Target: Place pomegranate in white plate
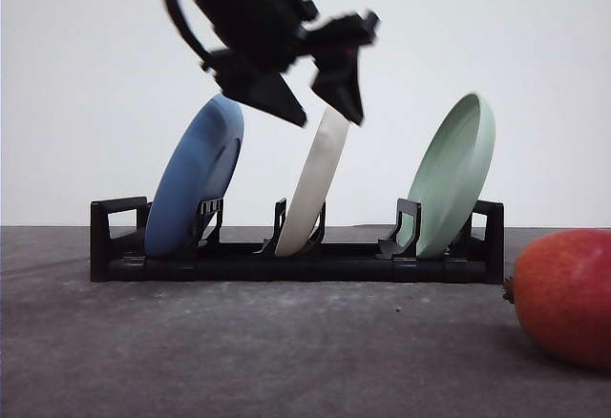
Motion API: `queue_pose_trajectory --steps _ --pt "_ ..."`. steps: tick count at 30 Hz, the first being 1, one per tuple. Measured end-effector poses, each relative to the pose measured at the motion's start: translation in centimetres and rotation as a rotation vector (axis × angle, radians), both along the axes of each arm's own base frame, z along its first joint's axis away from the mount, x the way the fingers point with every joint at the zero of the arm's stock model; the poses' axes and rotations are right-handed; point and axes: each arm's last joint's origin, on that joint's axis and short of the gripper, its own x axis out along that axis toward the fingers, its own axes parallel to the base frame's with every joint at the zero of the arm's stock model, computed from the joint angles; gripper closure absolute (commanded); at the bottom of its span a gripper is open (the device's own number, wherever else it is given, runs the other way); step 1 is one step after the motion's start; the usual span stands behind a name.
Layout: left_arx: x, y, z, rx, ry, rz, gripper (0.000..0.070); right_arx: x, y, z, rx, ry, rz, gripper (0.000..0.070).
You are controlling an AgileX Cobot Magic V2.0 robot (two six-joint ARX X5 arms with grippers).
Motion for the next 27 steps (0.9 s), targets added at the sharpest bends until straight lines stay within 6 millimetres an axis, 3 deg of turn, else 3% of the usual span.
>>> queue_pose_trajectory --steps 9,13,20,22,27 --pt "2.3 -1.9 -1.2 0.04 0.015 0.082 0.0287 0.0 0.0 0.0 0.0 0.0 0.0 0.0327" --pt "2.3 -1.9 -1.0 0.033 0.02 0.088 0.0431 0.0 0.0 0.0 0.0 -0.001 0.0 0.0327" --pt "2.1 -1.8 -1.4 0.055 0.051 0.09 0.0602 0.1 0.0 0.2 0.006 -0.026 0.0 0.0327" --pt "2.1 -1.8 -1.4 0.055 0.055 0.091 0.064 0.1 0.0 0.3 0.008 -0.035 0.0 0.0327" --pt "2.1 -1.7 -1.4 0.037 0.075 0.109 0.0647 0.1 0.0 0.4 0.011 -0.047 0.0 0.0327"
